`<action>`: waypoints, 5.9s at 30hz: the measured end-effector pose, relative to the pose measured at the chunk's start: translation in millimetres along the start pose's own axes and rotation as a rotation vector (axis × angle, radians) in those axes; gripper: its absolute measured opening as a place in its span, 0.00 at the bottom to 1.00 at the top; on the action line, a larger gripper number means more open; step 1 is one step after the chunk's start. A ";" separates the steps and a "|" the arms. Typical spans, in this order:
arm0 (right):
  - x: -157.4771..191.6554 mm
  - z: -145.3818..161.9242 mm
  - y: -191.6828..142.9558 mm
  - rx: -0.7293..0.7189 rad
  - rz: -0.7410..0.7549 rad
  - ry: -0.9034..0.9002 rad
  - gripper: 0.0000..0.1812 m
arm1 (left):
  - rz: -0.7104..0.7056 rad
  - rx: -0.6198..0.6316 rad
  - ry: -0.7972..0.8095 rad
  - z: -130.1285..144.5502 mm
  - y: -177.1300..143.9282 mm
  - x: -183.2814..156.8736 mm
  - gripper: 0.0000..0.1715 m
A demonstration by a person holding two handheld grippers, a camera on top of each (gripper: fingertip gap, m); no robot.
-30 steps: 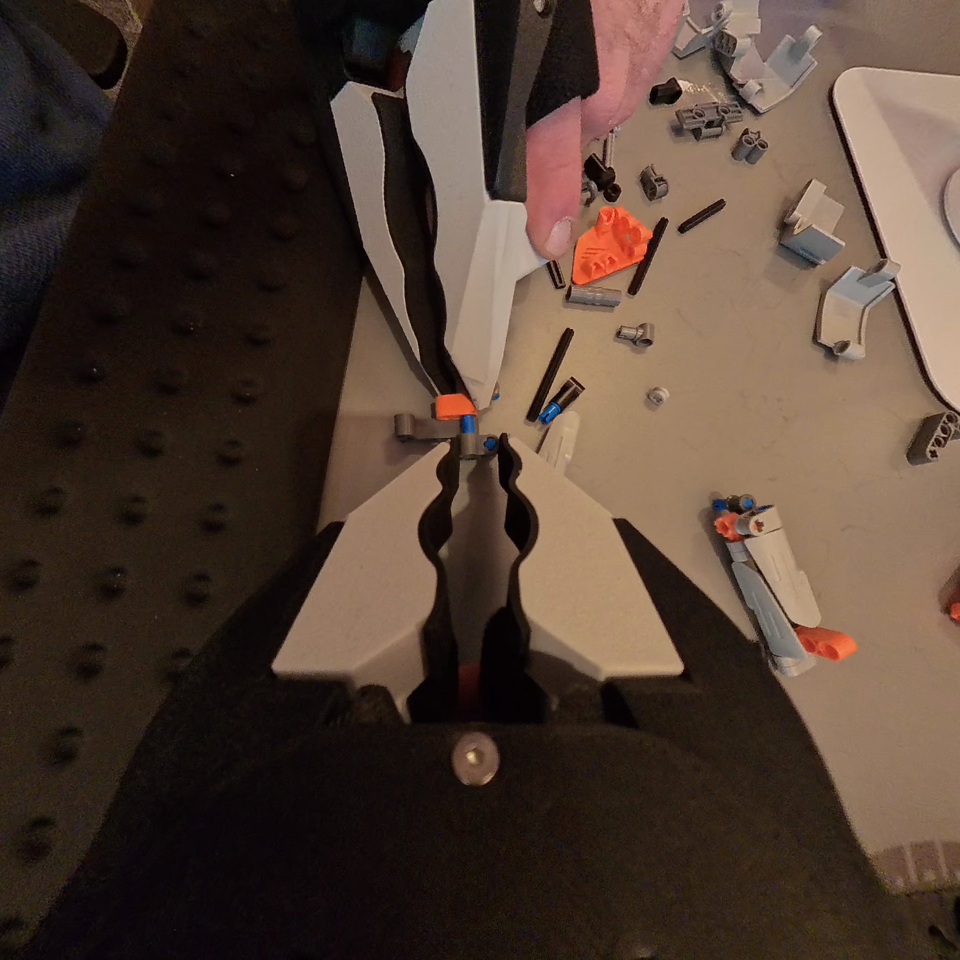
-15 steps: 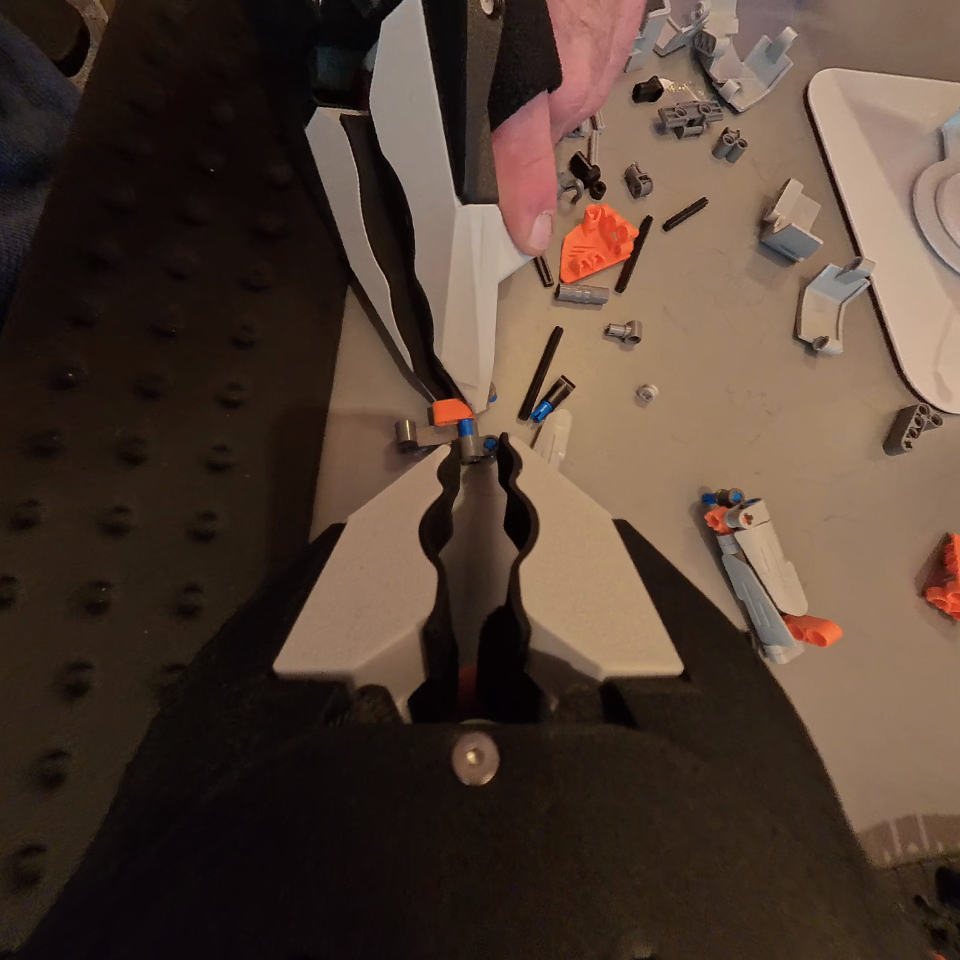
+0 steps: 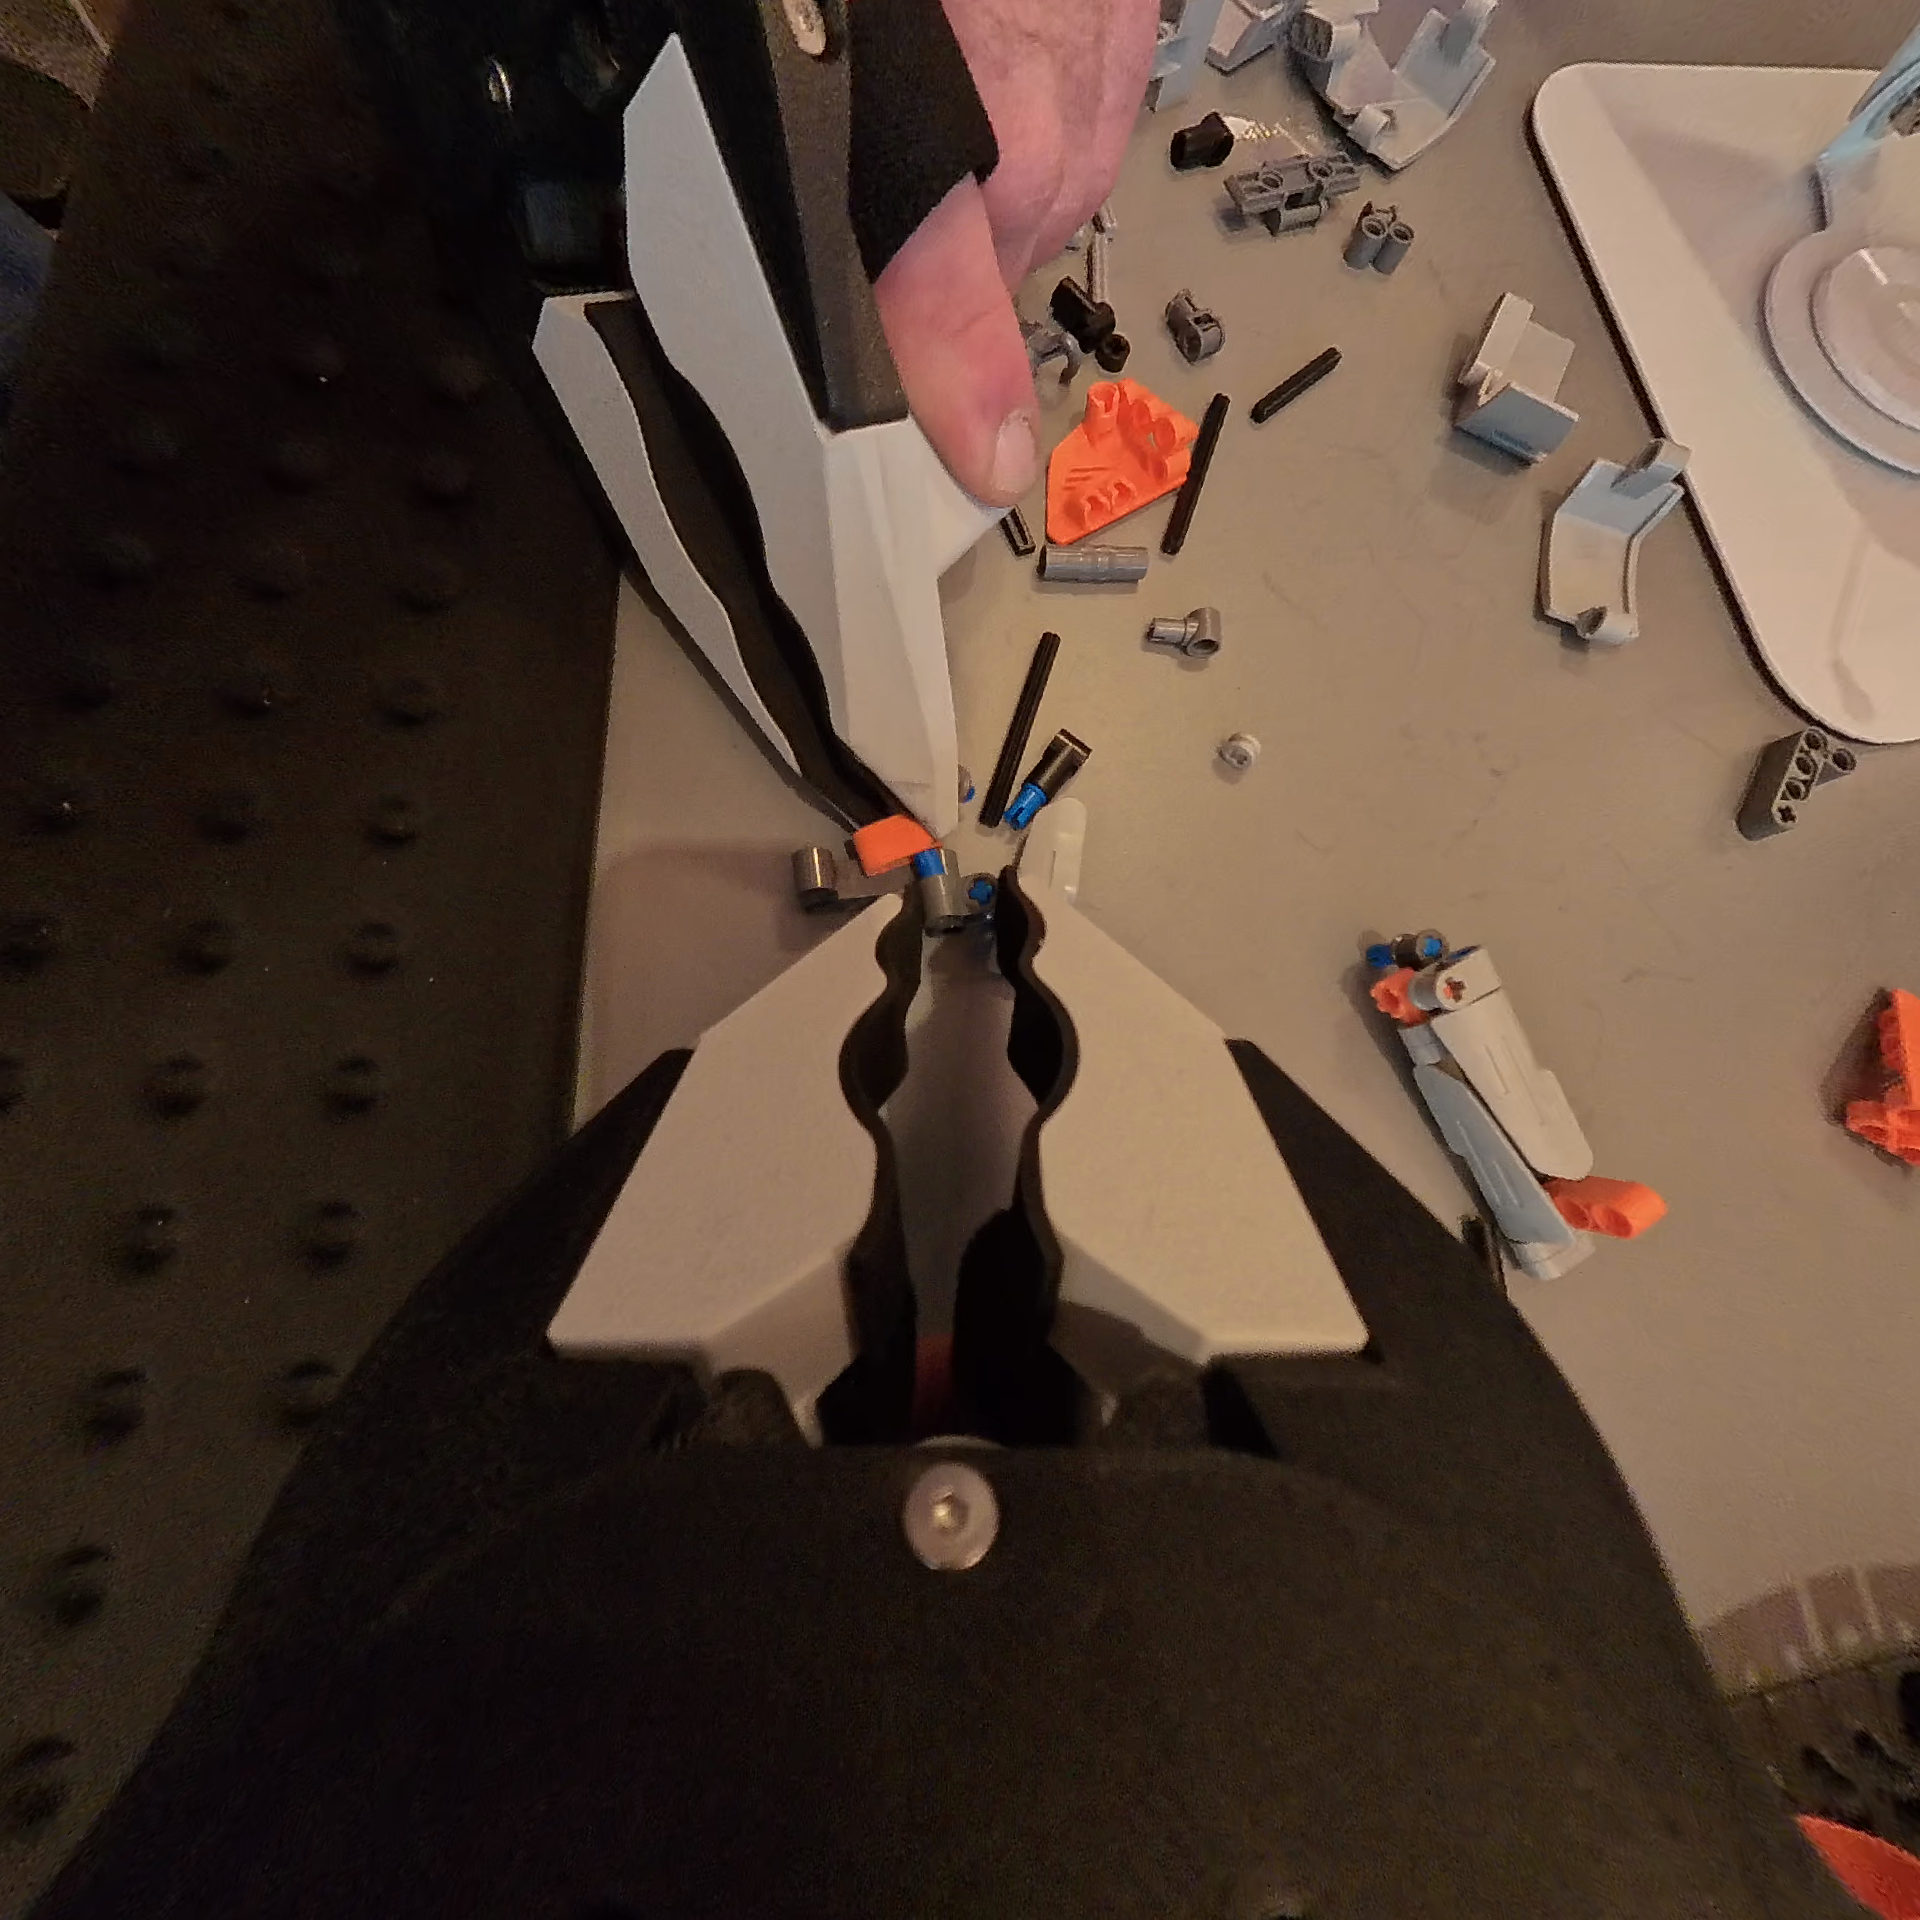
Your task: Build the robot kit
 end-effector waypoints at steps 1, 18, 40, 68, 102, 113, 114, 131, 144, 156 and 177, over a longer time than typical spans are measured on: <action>0.0 0.1 -0.1 0.001 0.000 -0.003 0.06 | 0.000 0.004 0.000 -0.4 0.0 0.0 0.04; -4.7 4.2 0.5 -0.039 -0.061 -0.063 0.06 | 0.104 -0.098 -0.050 5.5 6.3 5.0 0.05; -0.7 1.0 1.5 -0.041 -0.006 -0.059 0.06 | 0.328 0.070 -0.463 16.0 2.5 11.1 0.07; -4.0 6.0 0.1 -0.037 0.063 -0.083 0.07 | 0.324 0.084 -0.562 15.4 10.4 15.0 0.07; -5.5 3.2 5.9 0.008 0.296 -0.146 0.06 | 0.383 0.138 -0.770 26.8 17.3 19.6 0.02; -13.2 0.7 7.2 0.018 0.363 -0.084 0.06 | 0.337 0.178 -0.826 31.5 21.5 24.5 0.01; -13.0 0.5 8.2 0.026 0.372 -0.088 0.06 | 0.333 0.181 -0.826 31.7 21.6 24.5 0.01; -15.5 -4.5 10.6 0.038 0.366 -0.019 0.06 | 0.269 0.225 -0.801 32.1 23.2 25.2 0.01; -13.0 -9.4 -2.0 0.066 0.609 -0.242 0.07 | 0.312 0.108 -0.894 40.3 12.0 38.0 0.10; -14.2 -24.9 -33.2 -0.018 0.923 -0.387 0.07 | 0.498 -0.204 -1.133 29.3 -3.1 58.3 0.19; -15.2 -35.6 -58.0 -0.265 0.787 -0.145 0.07 | 0.238 -0.234 -0.988 14.0 -7.2 71.9 0.08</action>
Point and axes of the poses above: each gripper's, where its closed fingertips meet, y out along the fingers, z out of its underside, x = y × z across the jaws, the point moved 6 cm from there along -y, back along the fingers, and after that the axes turned 15 degrees about x, right-handed, at the moved point
